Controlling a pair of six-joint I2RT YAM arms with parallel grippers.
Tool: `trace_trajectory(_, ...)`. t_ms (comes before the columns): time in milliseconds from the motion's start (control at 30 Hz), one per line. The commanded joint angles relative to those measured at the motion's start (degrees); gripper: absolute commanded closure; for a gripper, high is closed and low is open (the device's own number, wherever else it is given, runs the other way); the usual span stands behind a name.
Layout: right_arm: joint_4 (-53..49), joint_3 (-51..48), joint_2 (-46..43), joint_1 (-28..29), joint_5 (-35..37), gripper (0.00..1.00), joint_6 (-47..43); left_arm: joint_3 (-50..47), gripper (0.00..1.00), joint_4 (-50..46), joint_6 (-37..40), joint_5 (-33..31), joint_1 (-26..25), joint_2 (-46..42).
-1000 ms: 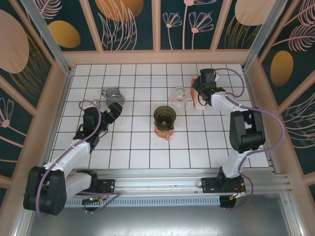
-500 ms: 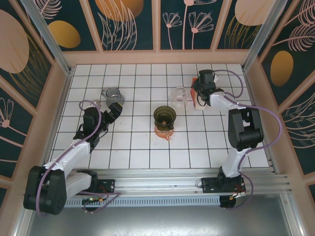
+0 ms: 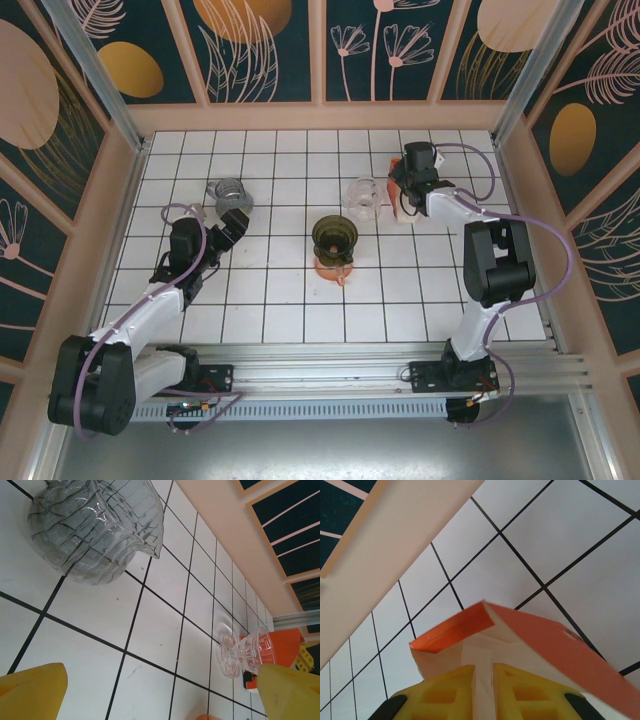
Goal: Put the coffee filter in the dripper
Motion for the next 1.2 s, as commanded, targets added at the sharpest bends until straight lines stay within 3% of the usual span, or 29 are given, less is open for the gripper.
trace_trajectory(0, 0.7, -1.6, -3.3, 0.4, 1.6, 0.8, 1.4, 1.2, 0.03, 2.0, 1.4, 0.8, -0.1, 0.0)
trace_trajectory(467, -1.0, -4.5, -6.8, -0.4, -3.2, 0.75, 6.5, -0.2, 0.03, 2.8, 1.1, 0.7, -0.1, -1.2)
trace_trajectory(1167, -0.9, -4.0, -4.6, -1.2, -1.1, 0.75, 9.0, -0.8, 0.03, 3.7, 1.5, 1.1, -0.1, -1.3)
